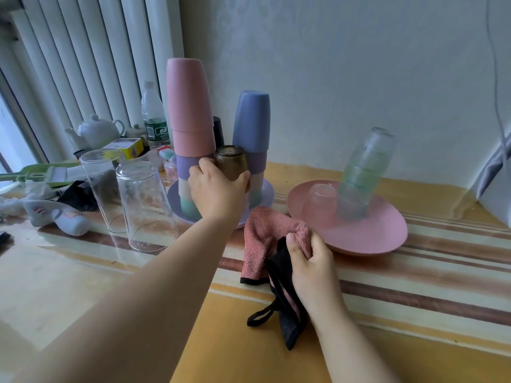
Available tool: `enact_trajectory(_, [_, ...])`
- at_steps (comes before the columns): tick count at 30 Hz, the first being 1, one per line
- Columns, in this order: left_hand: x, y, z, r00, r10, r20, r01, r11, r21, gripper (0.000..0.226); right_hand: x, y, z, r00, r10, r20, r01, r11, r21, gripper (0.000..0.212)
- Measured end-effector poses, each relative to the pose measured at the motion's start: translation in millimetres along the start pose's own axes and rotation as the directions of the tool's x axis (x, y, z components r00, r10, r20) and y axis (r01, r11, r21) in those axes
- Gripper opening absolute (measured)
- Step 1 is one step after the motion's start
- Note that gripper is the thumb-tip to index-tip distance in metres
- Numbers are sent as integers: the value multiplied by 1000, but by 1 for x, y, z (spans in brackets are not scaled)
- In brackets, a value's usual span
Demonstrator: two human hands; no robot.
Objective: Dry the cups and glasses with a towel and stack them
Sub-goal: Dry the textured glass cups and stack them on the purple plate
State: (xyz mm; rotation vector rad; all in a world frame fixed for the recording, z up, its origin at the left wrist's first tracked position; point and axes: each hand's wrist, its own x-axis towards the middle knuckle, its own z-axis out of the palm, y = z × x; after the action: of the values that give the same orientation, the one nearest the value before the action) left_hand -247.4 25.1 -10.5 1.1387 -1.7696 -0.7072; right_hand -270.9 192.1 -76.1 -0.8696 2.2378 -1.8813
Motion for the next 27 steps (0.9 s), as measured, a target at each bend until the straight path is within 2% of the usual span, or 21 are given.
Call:
enact_trajectory(6, [3,1,0,1000,-22,13,21,998,57,66,0,-2,-1,1000,0,-3,0,1000,7,25])
enact_trajectory(10, [-1,-2,-3,998,54,-23,-52,996,67,79,1,-2,-3,1000,23,-13,-23,1000,11,19])
enact_trajectory(12, [-8,-5,-3,982,181,-61,-177,982,69,76,3,-2,-7,999,39,-15,-39,999,3,18])
enact_trajectory(13, [-15,-6,-2,956,282,-77,-279,959,49,68,3,-4,-10,999,45,-14,-45,999,1,18])
enact_trajectory(15, [-31,-5,3,864,499,-70,-502,864,-41,46,6,-6,-20,999,37,-2,-37,999,-10,17])
enact_trajectory(17, [-43,3,10,800,590,112,-572,805,-155,30,10,-8,-35,998,36,44,-34,999,-29,13])
enact_trajectory(19, [-45,17,24,774,542,327,-508,840,-192,30,16,-8,-54,992,86,95,-79,994,-70,12])
enact_trajectory(21, [-42,32,41,780,407,475,-358,913,-194,45,22,-3,-73,983,151,109,-139,984,-108,16])
enact_trajectory(22, [-40,39,51,759,343,553,-299,939,-171,57,24,1,-81,979,176,106,-164,980,-109,20])
enact_trajectory(25, [-37,47,84,648,207,733,-289,957,-15,89,29,9,-93,969,225,99,-218,973,-73,23])
enact_trajectory(27, [-36,47,100,622,132,772,-258,965,43,90,30,12,-94,966,236,108,-229,971,-71,24])
